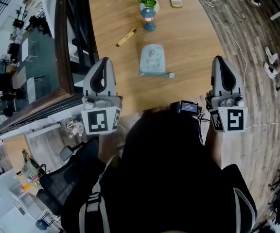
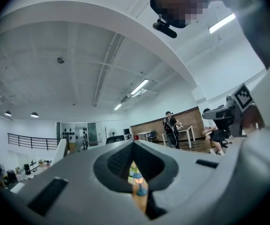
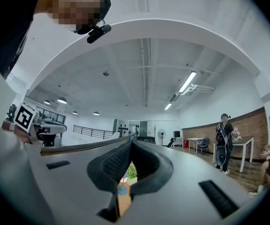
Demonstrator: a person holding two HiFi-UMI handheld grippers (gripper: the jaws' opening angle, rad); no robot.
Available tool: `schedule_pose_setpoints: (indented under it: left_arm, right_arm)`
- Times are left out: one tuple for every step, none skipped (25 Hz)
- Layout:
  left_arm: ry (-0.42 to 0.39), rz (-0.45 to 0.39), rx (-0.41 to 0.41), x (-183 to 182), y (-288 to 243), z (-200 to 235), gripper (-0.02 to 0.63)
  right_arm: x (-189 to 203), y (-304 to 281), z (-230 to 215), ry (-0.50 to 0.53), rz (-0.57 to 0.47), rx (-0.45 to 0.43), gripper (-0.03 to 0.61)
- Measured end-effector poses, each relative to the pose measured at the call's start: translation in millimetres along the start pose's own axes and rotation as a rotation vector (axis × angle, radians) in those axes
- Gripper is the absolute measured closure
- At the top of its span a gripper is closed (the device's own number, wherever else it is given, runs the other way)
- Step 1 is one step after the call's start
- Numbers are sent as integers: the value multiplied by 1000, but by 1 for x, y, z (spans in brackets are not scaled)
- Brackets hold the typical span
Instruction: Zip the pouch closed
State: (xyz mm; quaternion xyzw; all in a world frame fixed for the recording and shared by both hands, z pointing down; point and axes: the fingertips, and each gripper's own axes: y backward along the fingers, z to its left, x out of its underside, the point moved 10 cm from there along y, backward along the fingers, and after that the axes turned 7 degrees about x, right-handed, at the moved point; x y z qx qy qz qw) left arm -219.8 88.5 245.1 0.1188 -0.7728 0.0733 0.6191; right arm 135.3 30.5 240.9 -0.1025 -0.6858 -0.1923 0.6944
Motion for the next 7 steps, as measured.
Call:
schedule_pose_setpoints:
  left_arm:
    - [-2, 1, 2, 0, 0, 0, 615]
    - [-3, 2, 5, 1, 0, 0, 614]
    - [-3, 5, 7, 2, 1, 0, 614]
    - [-4, 9, 9, 2, 1, 0, 615]
    - [-5, 13, 11, 3, 1, 0, 615]
    - [-6, 17, 14, 3, 1, 0, 615]
    - [-7, 20, 16, 3, 1, 0, 615]
  right_arm:
    - [0, 0, 1, 3, 2, -1, 565]
    - [0, 0, 2, 2, 1, -2, 565]
    - [0, 0, 3, -5, -4, -5, 565]
    - [0, -1, 4, -12, -11, -8, 566]
    - [0, -1, 4, -14, -12, -10, 565]
    - [0, 0, 5, -11, -9, -10, 565]
    - [0, 0, 5, -6, -4, -10, 565]
